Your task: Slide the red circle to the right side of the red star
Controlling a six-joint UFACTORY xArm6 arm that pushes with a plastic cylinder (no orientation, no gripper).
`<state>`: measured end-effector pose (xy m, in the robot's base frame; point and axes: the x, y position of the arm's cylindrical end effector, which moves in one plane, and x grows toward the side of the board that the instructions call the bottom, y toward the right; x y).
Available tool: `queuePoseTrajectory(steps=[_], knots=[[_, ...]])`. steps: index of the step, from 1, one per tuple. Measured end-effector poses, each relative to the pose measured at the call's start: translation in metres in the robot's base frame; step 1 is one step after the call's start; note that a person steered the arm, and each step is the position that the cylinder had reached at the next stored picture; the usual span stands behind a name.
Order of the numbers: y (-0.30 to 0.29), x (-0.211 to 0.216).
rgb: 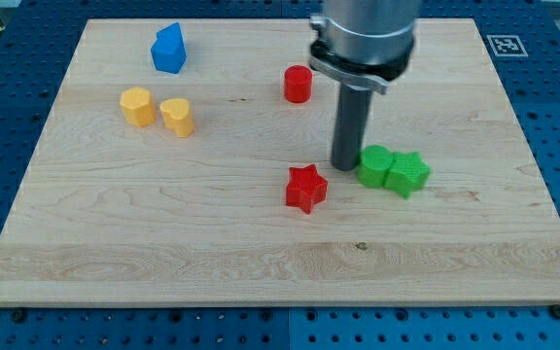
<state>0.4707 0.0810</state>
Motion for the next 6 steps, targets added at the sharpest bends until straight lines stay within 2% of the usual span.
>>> queuePoseTrajectory(steps=[1,2,4,5,6], knots=[[0.017,0.004],[0.017,-0.036],[0.016,-0.163],[-0.019,-0.185],[-0.065,-0.173]])
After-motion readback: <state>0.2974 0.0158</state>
